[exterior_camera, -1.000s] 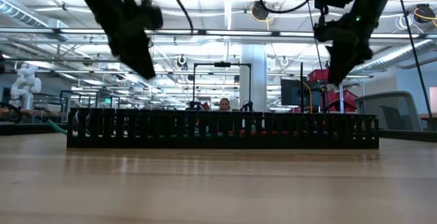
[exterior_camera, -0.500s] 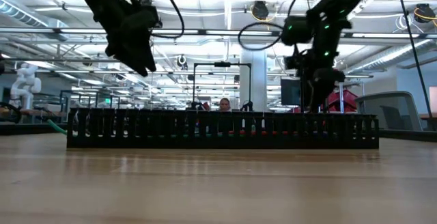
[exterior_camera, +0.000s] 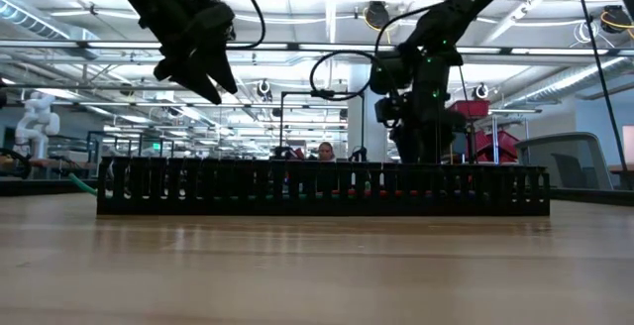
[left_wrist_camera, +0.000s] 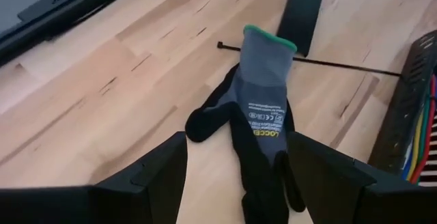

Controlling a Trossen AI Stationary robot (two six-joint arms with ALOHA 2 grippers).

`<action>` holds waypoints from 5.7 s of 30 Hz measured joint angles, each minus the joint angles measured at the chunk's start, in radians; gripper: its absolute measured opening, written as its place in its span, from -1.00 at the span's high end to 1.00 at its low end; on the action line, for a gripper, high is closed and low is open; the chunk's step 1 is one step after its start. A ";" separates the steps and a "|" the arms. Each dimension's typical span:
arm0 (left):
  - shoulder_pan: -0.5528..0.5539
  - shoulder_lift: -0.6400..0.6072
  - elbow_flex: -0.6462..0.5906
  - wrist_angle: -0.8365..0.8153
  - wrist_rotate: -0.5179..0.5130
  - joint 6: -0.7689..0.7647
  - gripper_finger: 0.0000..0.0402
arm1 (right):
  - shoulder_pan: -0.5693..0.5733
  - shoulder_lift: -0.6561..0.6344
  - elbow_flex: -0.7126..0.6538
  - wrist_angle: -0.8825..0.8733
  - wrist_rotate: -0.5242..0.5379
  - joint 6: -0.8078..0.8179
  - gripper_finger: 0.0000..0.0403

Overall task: Ziptie cables
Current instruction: Close the black cable duct

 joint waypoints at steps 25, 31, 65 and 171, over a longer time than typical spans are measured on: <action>0.000 0.001 0.000 0.002 -0.078 -0.051 -0.22 | 0.014 0.002 -0.073 0.066 0.041 -0.081 -0.35; 0.000 0.001 0.000 0.003 -0.078 -0.046 -0.22 | 0.017 0.061 -0.074 0.115 0.090 -0.125 -0.35; -0.015 0.001 0.000 0.002 -0.070 -0.053 -0.22 | -0.012 0.137 0.042 0.054 0.039 -0.066 -0.35; -0.015 0.022 -0.002 -0.061 -0.060 -0.054 -0.22 | 0.150 0.176 0.049 0.218 -0.010 0.232 -0.10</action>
